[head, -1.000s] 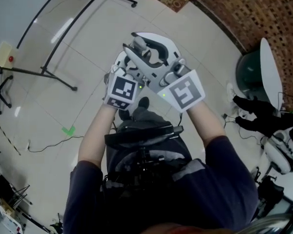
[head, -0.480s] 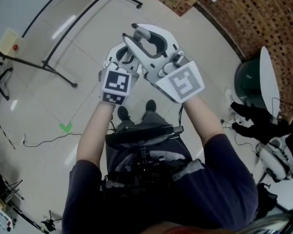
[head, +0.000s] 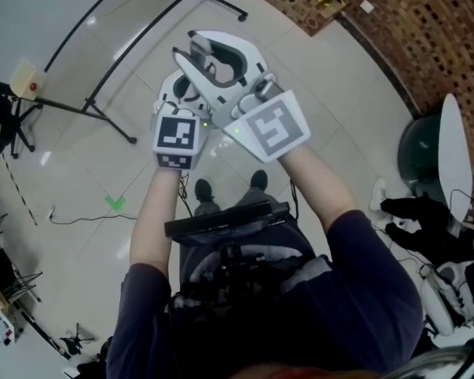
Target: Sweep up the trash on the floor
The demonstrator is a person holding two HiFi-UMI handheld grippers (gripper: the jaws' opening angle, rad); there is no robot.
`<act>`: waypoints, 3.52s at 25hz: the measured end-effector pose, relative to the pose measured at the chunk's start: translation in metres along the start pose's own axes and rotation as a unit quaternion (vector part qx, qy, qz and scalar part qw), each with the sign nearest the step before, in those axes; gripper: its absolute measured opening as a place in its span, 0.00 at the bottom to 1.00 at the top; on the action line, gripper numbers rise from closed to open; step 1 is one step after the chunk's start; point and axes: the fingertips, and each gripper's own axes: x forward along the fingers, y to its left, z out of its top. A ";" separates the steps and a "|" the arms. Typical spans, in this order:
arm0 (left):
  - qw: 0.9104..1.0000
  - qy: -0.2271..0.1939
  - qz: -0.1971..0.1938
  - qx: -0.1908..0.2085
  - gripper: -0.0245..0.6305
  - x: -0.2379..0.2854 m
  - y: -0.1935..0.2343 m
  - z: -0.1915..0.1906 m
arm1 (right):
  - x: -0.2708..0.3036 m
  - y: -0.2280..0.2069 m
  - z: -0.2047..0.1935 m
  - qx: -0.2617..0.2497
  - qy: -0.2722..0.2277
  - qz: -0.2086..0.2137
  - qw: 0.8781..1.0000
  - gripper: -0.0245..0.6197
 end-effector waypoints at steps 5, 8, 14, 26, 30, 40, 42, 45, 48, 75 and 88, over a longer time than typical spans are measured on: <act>1.000 0.001 0.020 0.014 0.11 0.017 -0.034 0.009 | -0.030 -0.015 0.007 0.001 -0.021 0.048 0.999 0.24; 1.000 -0.017 0.010 -0.023 0.11 0.018 -0.050 0.018 | -0.042 -0.018 0.015 -0.002 -0.031 0.074 0.997 0.24; 0.995 -0.028 -0.030 -0.095 0.12 0.016 -0.069 0.032 | -0.050 -0.024 0.027 0.017 -0.030 0.082 0.996 0.24; 0.998 -0.014 0.001 -0.065 0.11 0.004 -0.037 -0.010 | -0.027 0.001 0.002 0.012 -0.031 0.122 0.992 0.24; 0.999 -0.008 -0.023 -0.048 0.11 0.007 -0.024 -0.023 | -0.018 0.009 -0.018 0.000 0.006 0.146 0.989 0.25; 0.995 -0.036 -0.076 -0.055 0.11 0.019 0.052 -0.019 | 0.064 0.025 -0.036 -0.054 0.060 0.163 0.983 0.24; 0.994 -0.043 -0.081 -0.059 0.11 0.023 0.056 -0.017 | 0.070 0.025 -0.037 -0.063 0.063 0.162 0.983 0.24; 0.994 -0.050 -0.079 -0.061 0.11 0.024 0.065 -0.017 | 0.078 0.031 -0.033 -0.097 0.047 0.188 0.976 0.24; 0.995 -0.043 -0.073 -0.055 0.11 0.026 0.065 -0.018 | 0.076 0.033 -0.031 -0.132 0.034 0.227 0.964 0.24; 0.985 0.029 0.139 -0.095 0.09 0.031 0.044 -0.061 | 0.039 0.008 -0.072 0.082 0.056 0.220 0.970 0.21; 0.969 0.016 0.236 -0.070 0.10 -0.042 0.124 -0.052 | 0.100 0.075 -0.044 0.081 0.018 0.272 0.959 0.21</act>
